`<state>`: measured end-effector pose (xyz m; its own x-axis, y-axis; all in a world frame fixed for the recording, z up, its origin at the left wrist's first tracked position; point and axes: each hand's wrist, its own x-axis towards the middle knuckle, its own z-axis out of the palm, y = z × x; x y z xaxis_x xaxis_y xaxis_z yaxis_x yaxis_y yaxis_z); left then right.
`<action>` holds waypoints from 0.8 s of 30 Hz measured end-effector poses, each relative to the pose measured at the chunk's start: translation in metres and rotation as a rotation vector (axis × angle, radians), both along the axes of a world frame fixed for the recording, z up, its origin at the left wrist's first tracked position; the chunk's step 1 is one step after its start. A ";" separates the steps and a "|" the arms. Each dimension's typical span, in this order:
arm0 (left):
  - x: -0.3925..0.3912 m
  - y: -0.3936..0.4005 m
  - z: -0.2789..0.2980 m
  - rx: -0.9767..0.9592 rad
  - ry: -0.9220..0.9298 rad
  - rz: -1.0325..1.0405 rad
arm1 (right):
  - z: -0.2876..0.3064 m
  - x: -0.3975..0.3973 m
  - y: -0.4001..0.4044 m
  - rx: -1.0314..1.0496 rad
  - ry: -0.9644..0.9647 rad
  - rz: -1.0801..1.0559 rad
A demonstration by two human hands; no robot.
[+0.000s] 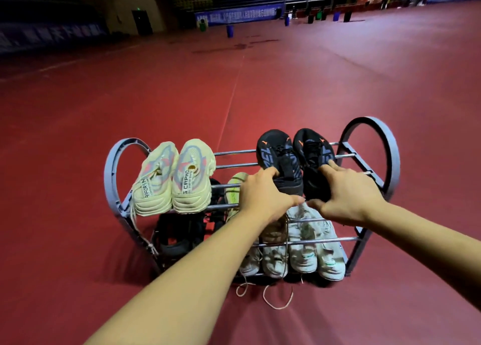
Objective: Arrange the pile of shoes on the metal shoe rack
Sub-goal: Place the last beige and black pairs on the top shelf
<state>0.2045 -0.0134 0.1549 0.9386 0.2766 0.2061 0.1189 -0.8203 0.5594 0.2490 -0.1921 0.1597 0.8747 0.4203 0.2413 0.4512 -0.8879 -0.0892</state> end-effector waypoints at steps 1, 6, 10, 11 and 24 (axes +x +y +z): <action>-0.002 -0.001 0.000 -0.003 -0.003 -0.003 | 0.001 -0.002 0.000 0.032 0.013 -0.014; -0.010 -0.004 0.000 -0.073 -0.008 -0.020 | 0.010 -0.010 0.003 0.117 0.054 -0.036; -0.013 0.010 0.004 0.040 0.016 0.032 | 0.014 -0.015 0.018 0.146 0.077 -0.009; -0.015 0.016 0.007 0.142 0.035 0.055 | 0.014 -0.015 0.025 0.148 0.072 0.009; -0.027 0.057 0.014 0.313 0.044 0.102 | 0.016 -0.012 0.061 0.275 0.139 0.089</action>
